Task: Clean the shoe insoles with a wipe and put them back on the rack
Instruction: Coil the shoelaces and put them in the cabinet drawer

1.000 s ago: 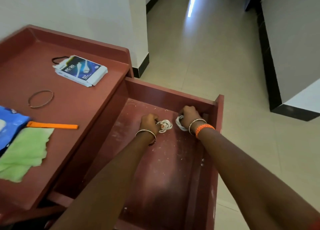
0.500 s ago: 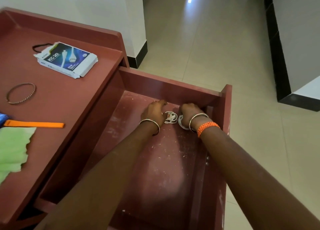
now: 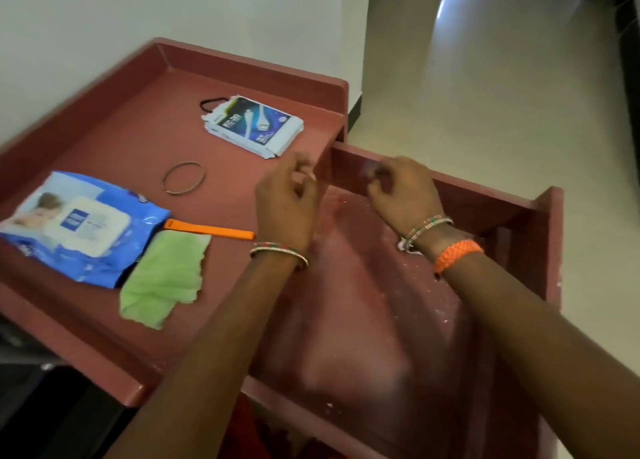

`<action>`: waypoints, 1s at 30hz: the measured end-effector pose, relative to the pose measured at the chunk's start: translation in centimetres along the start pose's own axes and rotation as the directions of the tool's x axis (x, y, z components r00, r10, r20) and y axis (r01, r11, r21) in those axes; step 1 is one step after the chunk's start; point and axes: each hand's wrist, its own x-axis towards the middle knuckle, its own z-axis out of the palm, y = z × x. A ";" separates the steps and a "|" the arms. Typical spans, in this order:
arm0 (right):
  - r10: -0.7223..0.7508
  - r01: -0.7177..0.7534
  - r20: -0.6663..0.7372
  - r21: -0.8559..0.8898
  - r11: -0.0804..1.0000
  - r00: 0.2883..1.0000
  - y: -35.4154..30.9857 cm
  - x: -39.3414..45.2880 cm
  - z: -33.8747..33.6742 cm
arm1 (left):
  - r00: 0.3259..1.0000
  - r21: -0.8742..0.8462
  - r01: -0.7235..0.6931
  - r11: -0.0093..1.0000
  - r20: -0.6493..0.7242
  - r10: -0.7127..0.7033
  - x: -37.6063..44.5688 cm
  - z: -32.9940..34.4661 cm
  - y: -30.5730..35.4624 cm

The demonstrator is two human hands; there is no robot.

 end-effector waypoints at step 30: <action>0.186 -0.129 0.495 -0.147 0.981 0.849 -2.1 -12.3 -8.2 | 0.852 0.170 0.122 0.978 0.488 -0.191 -7.2 -8.5 3.4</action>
